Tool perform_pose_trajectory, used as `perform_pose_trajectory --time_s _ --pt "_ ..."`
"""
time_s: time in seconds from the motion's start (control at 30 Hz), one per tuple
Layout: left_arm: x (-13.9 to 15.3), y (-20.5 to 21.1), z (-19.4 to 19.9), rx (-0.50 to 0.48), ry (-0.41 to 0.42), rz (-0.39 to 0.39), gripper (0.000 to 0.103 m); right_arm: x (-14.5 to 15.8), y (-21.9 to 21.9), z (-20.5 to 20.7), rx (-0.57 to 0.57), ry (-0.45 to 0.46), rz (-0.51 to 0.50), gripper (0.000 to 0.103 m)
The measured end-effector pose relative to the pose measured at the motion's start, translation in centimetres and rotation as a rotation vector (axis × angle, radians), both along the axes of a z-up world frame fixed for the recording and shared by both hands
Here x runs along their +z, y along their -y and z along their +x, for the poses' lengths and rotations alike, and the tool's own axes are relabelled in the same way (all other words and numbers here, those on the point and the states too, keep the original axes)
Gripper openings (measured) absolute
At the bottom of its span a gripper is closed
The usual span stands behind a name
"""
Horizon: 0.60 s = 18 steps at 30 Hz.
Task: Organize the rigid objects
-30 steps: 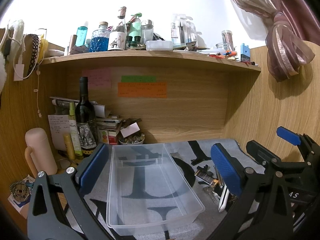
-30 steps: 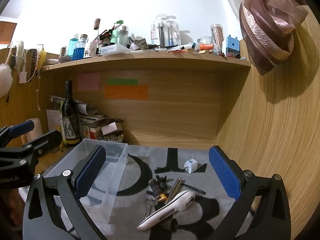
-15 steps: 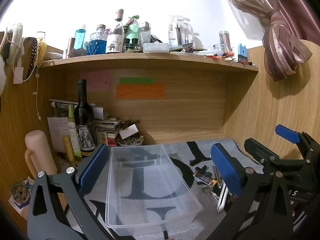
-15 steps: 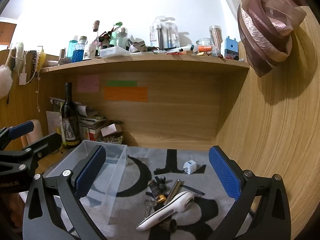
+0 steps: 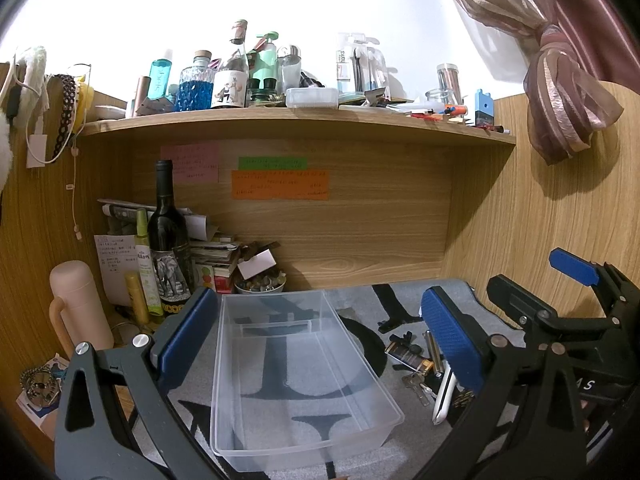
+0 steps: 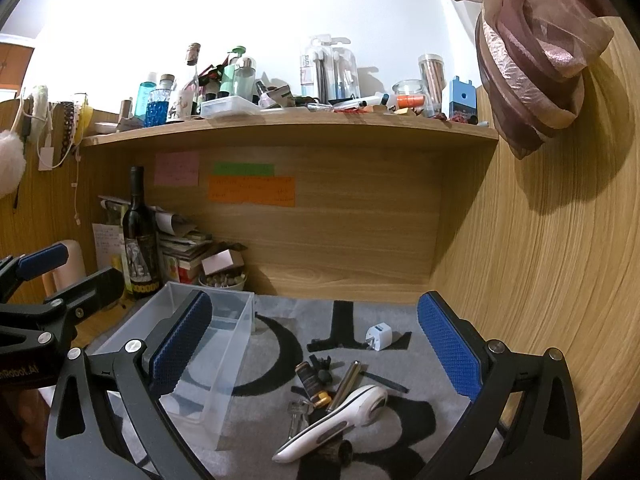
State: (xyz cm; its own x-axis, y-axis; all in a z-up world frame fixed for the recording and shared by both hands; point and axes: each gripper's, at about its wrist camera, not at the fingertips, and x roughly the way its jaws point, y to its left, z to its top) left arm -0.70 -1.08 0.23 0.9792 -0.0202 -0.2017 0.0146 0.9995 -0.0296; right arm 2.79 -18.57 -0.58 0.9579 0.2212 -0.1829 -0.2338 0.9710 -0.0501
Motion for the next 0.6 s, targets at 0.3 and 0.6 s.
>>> perform_pose_trajectory --time_s 0.3,0.6 --pt "-0.08 0.04 -0.03 0.001 0.001 0.000 0.103 -0.01 0.01 0.03 0.000 0.000 0.001 0.103" --pt "-0.07 -0.45 0.26 -0.001 -0.012 -0.018 0.103 -0.21 -0.08 0.61 0.015 -0.024 0.012 0.103"
